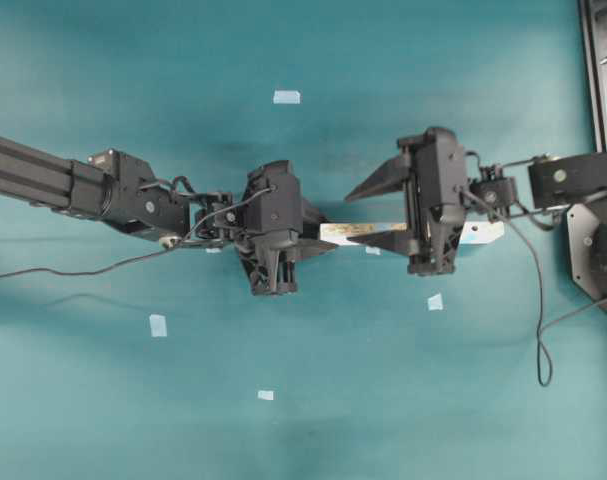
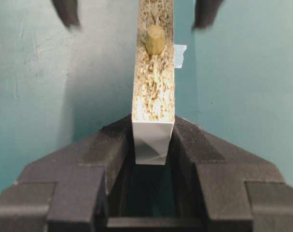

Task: Move the wooden board into place and insert the rod into its hole.
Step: 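Open the right gripper and pull it back to the right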

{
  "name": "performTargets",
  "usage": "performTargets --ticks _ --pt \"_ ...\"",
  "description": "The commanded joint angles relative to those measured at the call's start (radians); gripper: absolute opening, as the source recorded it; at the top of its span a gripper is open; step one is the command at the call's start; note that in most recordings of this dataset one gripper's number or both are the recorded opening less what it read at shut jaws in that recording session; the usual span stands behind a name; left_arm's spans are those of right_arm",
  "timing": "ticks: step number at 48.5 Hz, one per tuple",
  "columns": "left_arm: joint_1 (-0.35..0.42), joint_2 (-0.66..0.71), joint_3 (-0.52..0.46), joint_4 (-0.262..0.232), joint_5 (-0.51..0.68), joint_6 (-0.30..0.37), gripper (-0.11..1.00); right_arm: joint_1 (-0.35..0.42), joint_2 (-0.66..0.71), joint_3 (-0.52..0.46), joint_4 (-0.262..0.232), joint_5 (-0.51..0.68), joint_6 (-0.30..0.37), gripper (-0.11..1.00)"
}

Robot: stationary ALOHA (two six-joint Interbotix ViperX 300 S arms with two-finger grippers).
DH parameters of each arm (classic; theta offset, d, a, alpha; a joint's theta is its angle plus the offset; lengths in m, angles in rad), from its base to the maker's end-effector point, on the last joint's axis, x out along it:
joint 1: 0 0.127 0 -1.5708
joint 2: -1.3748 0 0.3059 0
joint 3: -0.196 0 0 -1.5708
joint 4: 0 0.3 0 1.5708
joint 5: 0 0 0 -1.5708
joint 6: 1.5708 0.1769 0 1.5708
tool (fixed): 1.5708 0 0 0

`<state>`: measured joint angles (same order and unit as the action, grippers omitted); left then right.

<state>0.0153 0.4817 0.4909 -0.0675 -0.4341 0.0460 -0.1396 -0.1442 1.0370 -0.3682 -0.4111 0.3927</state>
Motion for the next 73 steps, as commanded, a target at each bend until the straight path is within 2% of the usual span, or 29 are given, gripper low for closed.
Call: performTargets --ticks 1,15,31,33,38,40,45,54,73 --pt "-0.015 -0.008 0.017 0.002 0.023 0.002 0.23 0.002 -0.081 -0.021 -0.002 0.043 0.002 0.72" --pt "-0.015 -0.008 0.017 0.002 0.023 0.002 0.23 0.002 -0.221 0.011 -0.002 0.112 0.011 0.73" --pt "-0.015 -0.008 0.023 0.002 0.023 0.002 0.23 0.003 -0.238 0.038 -0.002 0.121 0.015 0.72" --pt "-0.015 -0.008 0.025 0.002 0.025 0.002 0.29 0.005 -0.238 0.04 -0.002 0.121 0.015 0.73" --pt "-0.015 -0.012 0.021 0.002 0.037 0.002 0.56 0.005 -0.238 0.048 -0.002 0.121 0.015 0.73" --pt "-0.015 -0.015 0.021 0.002 0.044 0.002 0.61 0.005 -0.238 0.052 -0.002 0.121 0.015 0.72" --pt "-0.015 -0.026 0.021 0.002 0.054 0.002 0.62 0.005 -0.238 0.061 -0.002 0.121 0.017 0.72" --pt "-0.015 -0.075 0.043 0.002 0.086 0.002 0.73 0.005 -0.238 0.078 -0.002 0.121 0.015 0.72" --pt "-0.014 -0.193 0.16 0.002 0.104 0.002 0.74 0.008 -0.275 0.126 -0.002 0.121 0.017 0.72"
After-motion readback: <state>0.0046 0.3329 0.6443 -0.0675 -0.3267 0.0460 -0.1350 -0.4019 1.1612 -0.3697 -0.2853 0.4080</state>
